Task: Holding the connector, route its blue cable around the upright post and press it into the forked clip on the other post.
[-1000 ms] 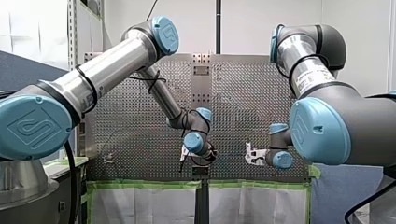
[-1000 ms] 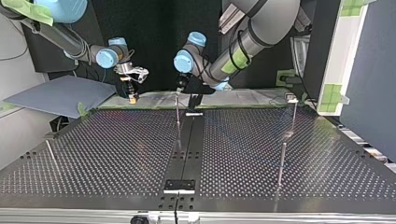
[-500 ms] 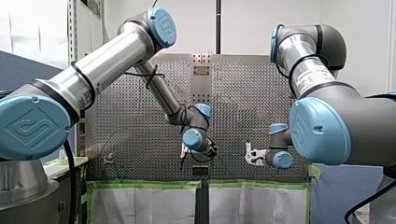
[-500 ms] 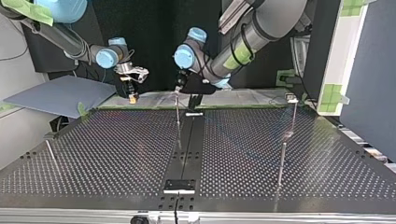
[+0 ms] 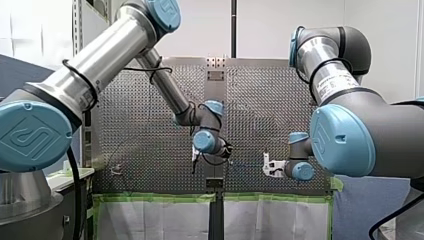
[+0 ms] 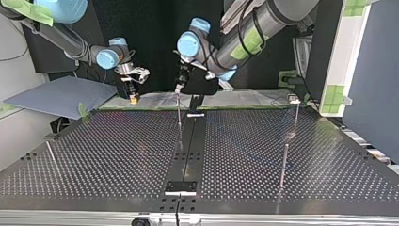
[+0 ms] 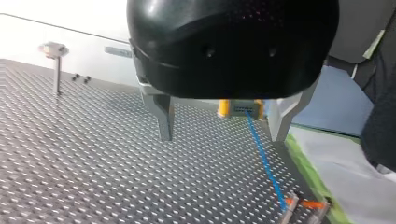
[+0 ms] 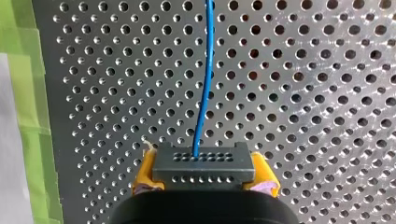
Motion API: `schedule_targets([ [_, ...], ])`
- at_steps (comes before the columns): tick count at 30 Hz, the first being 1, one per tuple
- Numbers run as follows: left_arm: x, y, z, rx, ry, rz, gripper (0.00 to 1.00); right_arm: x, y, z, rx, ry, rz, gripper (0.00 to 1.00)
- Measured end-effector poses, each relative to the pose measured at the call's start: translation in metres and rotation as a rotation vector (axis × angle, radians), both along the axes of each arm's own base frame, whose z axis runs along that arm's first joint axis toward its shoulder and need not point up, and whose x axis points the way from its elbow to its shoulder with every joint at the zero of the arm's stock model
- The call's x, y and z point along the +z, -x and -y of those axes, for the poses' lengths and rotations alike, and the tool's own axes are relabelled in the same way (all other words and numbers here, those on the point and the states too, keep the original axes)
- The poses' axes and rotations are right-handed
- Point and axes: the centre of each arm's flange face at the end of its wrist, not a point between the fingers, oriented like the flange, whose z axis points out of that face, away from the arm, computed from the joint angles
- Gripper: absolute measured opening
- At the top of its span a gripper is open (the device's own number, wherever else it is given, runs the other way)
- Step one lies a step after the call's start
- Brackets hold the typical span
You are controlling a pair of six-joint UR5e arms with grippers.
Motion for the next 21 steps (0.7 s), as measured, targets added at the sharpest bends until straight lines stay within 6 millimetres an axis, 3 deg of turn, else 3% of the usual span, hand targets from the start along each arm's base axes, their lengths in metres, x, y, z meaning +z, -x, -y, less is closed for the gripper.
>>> schedule_targets([
  [21,0.059,0.024,-0.038,0.074,0.256,0.08,1.0,-0.001,-0.001,-0.002,0.017,-0.017,0.0,0.0],
])
